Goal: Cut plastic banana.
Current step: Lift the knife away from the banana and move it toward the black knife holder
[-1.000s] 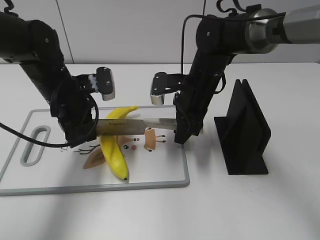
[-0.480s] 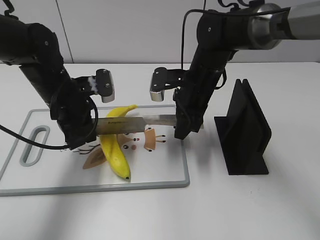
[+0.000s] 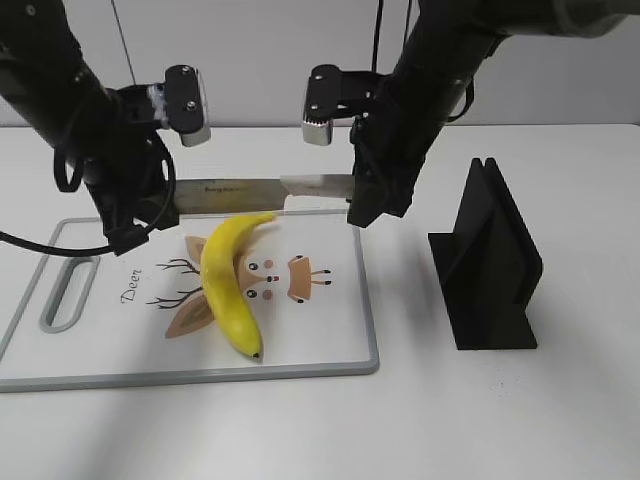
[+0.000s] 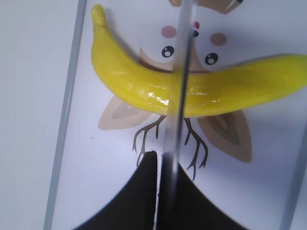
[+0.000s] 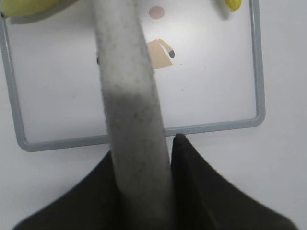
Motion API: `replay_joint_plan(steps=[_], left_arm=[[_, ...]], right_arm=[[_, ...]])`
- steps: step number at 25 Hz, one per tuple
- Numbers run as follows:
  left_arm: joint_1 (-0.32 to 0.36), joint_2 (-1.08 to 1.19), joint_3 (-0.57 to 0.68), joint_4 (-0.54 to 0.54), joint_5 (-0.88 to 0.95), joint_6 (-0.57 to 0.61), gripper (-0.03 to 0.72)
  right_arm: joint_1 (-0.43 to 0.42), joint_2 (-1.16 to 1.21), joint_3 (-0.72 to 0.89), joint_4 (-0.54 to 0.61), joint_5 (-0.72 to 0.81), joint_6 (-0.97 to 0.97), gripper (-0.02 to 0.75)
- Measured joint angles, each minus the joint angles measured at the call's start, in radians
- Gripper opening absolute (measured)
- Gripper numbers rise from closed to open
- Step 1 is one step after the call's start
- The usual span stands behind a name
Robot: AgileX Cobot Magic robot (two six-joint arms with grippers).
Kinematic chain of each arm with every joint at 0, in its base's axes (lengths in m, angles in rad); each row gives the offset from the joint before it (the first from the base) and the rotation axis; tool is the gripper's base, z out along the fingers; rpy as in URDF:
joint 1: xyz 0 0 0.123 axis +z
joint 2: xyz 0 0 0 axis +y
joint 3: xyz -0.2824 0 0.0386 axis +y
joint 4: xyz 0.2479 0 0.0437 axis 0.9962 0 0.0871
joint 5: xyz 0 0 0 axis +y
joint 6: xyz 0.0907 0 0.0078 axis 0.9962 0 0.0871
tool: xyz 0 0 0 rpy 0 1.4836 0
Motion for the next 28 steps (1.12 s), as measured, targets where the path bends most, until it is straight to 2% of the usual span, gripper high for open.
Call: replay_joint_plan(steps=[3,5,7,13,15,18,23,28], left_arm=[[0.0,-0.029,0.0,-0.003,0.033,-0.004,0.002],[0.0,-0.043,0.0,-0.003,0.05,-0.008,0.052],[0.005,-0.054,0.0,0.009,0.067,-0.012,0.135],[0.007,-0.111,0.0,0.012,0.057,-0.06,0.505],[0.007,-0.143,0.0,0.013,0.035,-0.097,0.57],[0.007,-0.195,0.0,0.013,0.005,-0.136,0.602],[0.007,-0.293,0.004,0.015,-0.015,-0.214,0.608],[0.007,-0.388,0.007,0.108,-0.021,-0.483,0.608]], right_arm=[[0.0,-0.024,0.0,0.002,0.021,0.0,0.228],[0.0,-0.032,0.001,0.003,0.03,0.002,0.228],[-0.002,-0.039,0.002,-0.01,0.041,0.009,0.225],[-0.005,-0.055,0.002,-0.018,0.06,0.03,0.204],[-0.006,-0.069,0.002,-0.018,0.06,0.039,0.2],[-0.006,-0.094,0.002,-0.018,0.068,0.049,0.185],[-0.01,-0.129,0.002,-0.033,0.093,0.083,0.184],[-0.011,-0.188,0.002,-0.056,0.101,0.253,0.184]])
